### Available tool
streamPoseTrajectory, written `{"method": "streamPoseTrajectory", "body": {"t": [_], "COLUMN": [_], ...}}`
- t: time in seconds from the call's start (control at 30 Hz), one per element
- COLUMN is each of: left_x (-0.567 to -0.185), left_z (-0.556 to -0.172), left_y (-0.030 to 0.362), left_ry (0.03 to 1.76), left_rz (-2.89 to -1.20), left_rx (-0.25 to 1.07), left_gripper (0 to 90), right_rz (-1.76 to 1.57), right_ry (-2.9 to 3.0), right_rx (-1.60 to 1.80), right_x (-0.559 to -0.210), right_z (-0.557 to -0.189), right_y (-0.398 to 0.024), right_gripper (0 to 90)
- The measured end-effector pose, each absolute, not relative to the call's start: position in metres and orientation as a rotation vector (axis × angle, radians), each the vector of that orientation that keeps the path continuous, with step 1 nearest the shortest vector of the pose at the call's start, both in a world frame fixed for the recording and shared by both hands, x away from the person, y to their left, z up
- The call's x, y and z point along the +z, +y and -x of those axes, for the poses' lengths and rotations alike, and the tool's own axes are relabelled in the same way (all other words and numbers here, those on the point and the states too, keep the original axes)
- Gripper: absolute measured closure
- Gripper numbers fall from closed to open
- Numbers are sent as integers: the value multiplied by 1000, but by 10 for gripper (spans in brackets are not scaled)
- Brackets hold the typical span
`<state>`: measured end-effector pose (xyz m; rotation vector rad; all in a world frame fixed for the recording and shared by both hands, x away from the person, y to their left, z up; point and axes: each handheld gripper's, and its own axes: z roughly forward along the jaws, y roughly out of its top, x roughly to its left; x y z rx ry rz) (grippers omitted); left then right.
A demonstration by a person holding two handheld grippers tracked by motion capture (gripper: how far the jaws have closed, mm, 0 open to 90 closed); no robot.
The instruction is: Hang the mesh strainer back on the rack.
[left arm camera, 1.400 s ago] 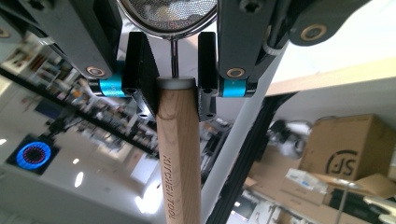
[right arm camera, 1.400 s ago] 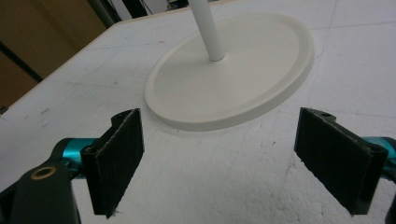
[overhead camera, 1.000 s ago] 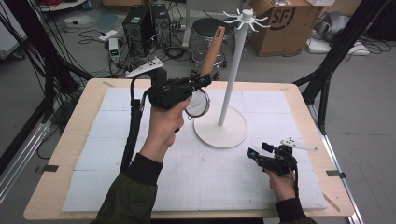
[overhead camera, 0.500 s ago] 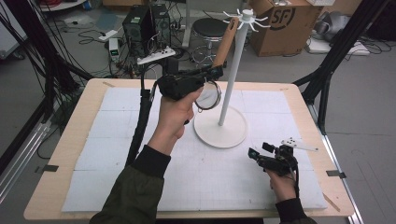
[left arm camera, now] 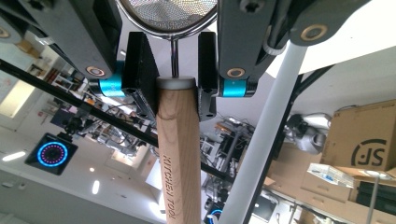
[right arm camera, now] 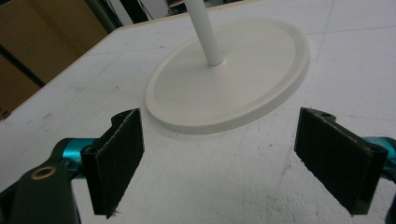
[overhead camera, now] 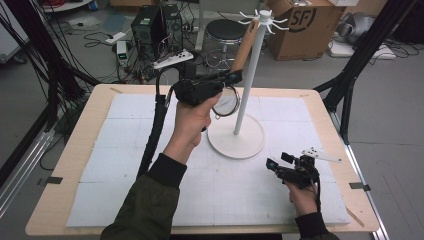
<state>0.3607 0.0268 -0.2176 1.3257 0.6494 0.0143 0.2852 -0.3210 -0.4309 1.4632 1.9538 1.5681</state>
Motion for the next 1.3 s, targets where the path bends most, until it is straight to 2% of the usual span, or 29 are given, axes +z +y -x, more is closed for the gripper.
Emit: {"method": "streamPoseTrajectory", "body": {"t": [1.3], "left_x": [-239], "left_z": [-393], "left_y": [25], "left_ry": [617], "left_rz": [-1297], "left_rx": [-95], "left_gripper": [707], "right_rz": [-1468], "right_ry": [1956], "right_rx": [1566], "right_x": [-432], "right_z": [-286], "right_y": [-321], "right_gripper": [148]}}
